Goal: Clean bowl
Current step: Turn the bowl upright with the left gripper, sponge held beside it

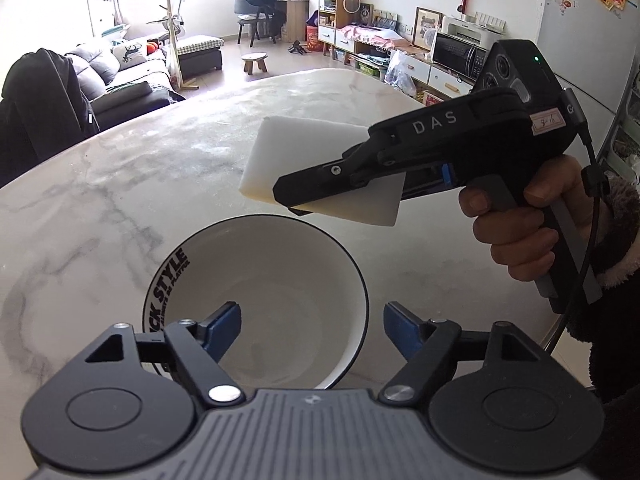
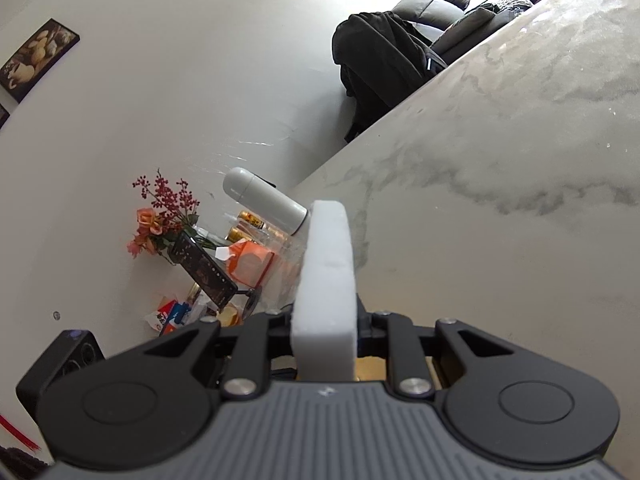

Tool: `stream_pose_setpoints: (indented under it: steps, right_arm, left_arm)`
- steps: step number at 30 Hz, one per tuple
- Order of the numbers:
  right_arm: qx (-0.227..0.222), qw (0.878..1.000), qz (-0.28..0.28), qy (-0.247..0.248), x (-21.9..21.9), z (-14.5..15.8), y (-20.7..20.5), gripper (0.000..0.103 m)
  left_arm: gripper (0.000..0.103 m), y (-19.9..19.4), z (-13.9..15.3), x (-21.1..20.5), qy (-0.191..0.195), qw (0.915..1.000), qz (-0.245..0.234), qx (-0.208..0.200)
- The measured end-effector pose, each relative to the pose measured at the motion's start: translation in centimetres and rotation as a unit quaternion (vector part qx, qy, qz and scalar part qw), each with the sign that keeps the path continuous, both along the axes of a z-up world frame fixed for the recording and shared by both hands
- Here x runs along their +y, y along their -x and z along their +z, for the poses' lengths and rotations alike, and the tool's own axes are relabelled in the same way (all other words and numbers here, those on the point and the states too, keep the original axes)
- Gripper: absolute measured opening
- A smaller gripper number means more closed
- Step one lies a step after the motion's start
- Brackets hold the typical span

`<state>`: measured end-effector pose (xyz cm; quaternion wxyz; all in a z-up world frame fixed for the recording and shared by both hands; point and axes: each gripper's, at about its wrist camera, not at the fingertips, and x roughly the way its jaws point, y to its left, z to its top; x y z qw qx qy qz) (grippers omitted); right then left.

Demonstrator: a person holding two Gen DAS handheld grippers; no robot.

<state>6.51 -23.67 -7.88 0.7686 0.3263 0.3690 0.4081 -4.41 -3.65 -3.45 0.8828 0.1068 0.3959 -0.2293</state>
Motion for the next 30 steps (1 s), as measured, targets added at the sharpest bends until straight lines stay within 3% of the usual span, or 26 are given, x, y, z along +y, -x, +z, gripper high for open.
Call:
stream_pose_setpoints:
  steps: [12,16,20,23,28,30]
  right_arm:
    - [-0.003,1.0,-0.016,0.015,-0.3,0.0,0.5,0.023]
    - [-0.031,0.995,-0.04,0.089,0.4,0.3,1.0,0.023]
    - [-0.061,0.981,-0.052,0.177,2.0,0.4,1.6,0.023]
    - [-0.078,0.972,-0.056,0.216,2.8,0.3,2.0,0.023]
    - [-0.094,0.963,-0.063,0.244,3.5,0.2,2.3,0.023]
    - [-0.093,0.962,-0.067,0.246,3.5,0.3,2.4,0.025]
  left_arm:
    - [0.081,0.5,2.2,0.5,0.019,0.9988,0.041,-0.018]
    - [0.081,0.9,2.9,0.7,0.01,0.9974,0.06,-0.037]
    - [0.081,0.8,3.2,1.9,-0.009,0.9916,0.118,-0.052]
    - [0.079,0.1,2.5,3.0,-0.014,0.9884,0.146,-0.036]
    - [0.058,-1.1,0.6,4.6,-0.007,0.9852,0.171,0.006]
    - [0.038,-1.5,-0.1,5.1,-0.001,0.9835,0.179,0.023]
